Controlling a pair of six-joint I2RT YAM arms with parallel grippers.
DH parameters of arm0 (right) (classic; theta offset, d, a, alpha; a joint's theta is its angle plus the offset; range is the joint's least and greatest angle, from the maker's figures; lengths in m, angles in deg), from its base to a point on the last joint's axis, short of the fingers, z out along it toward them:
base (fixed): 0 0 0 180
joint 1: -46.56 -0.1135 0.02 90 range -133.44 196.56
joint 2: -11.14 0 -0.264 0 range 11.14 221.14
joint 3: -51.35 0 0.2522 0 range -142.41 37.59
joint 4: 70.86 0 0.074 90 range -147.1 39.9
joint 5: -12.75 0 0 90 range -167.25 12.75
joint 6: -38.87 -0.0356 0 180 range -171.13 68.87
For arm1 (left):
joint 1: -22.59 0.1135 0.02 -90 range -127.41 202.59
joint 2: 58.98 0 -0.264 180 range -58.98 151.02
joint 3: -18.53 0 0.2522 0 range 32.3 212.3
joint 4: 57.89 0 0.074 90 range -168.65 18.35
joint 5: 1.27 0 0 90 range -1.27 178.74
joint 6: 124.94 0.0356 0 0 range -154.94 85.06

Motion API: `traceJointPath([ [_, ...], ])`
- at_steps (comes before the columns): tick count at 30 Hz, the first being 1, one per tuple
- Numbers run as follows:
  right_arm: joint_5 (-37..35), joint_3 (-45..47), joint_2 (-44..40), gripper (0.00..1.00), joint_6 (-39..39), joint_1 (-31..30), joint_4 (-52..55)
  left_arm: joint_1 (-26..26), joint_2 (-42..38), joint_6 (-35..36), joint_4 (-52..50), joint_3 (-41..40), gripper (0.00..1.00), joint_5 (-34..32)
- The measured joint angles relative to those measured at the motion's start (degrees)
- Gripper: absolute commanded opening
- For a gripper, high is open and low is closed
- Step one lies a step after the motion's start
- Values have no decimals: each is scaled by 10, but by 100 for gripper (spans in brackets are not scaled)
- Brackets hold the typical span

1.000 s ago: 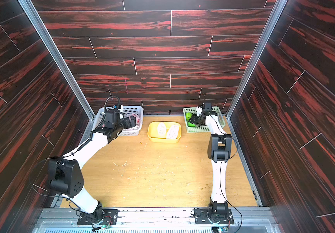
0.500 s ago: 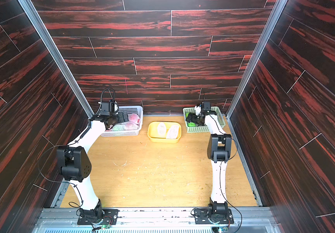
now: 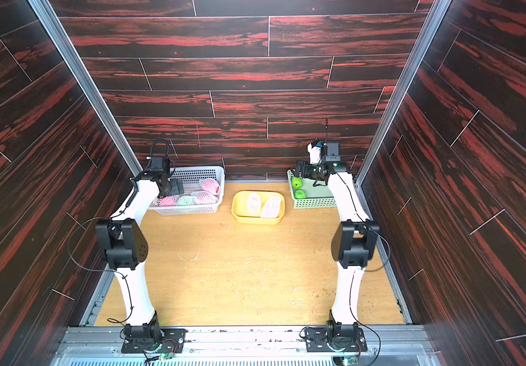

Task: Remove foam nets from apples
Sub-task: Place the apple in the basket, then pick up the apple from the basket.

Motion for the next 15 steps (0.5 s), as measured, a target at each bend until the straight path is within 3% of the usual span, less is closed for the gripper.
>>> traceJointPath([
  [7,62,370,-242,95,-19,-86,-240,11,64,19,-41,61,98,-20],
  [15,116,608,-298,95,-34,-180,-457,11,133,32,-64,157,98,-13],
])
